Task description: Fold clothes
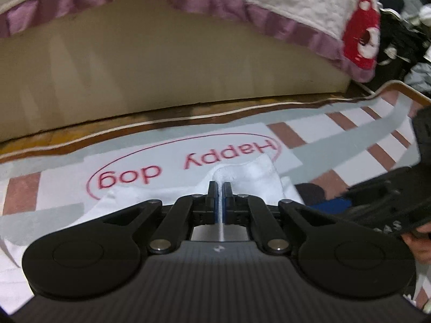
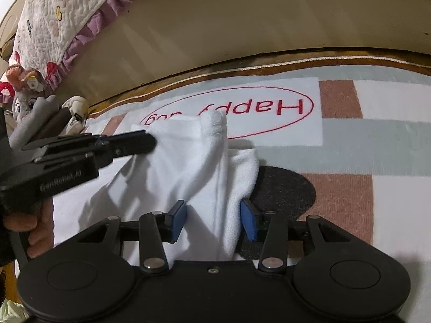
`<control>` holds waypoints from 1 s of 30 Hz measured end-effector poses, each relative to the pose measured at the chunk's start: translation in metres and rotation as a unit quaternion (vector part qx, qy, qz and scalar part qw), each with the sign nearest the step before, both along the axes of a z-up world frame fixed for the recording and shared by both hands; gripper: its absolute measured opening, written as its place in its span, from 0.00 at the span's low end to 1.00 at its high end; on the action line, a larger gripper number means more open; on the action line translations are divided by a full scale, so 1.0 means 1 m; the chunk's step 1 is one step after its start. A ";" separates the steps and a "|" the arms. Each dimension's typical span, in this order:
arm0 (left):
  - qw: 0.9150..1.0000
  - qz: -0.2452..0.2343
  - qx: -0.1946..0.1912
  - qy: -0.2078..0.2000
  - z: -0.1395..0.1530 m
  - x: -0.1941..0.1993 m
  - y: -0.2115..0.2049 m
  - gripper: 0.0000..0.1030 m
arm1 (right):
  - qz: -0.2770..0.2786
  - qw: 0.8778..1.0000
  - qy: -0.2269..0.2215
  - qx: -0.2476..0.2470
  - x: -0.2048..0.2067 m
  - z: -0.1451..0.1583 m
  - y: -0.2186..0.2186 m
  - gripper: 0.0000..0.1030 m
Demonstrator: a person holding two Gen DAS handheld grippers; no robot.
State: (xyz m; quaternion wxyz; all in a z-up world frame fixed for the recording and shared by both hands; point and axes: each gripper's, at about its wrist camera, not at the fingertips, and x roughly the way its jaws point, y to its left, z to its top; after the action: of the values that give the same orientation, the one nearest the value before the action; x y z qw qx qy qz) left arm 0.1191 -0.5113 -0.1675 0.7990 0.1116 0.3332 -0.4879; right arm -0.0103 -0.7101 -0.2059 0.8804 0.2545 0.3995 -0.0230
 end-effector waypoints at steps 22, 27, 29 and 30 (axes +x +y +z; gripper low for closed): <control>0.997 -0.014 -0.032 0.065 -0.005 0.004 0.004 0.02 | 0.018 0.995 -0.027 -0.099 0.000 0.005 0.022 0.25; 0.997 -0.017 -0.031 0.066 -0.003 0.004 0.005 0.02 | 0.010 0.996 -0.052 -0.072 0.003 -0.002 0.017 0.25; 0.997 -0.018 -0.034 0.073 -0.005 0.005 0.004 0.02 | 0.000 0.997 -0.060 -0.048 0.003 -0.004 0.013 0.26; 0.996 -0.019 -0.036 0.078 -0.006 0.006 0.003 0.02 | -0.003 0.997 -0.064 -0.039 0.002 -0.005 0.012 0.27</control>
State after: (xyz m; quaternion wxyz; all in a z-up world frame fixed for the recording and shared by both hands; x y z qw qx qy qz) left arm 0.1248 -0.5078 -0.1731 0.7648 0.0505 0.3744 -0.5218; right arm -0.0083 -0.6980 -0.2108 0.9133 0.2221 0.3404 -0.0254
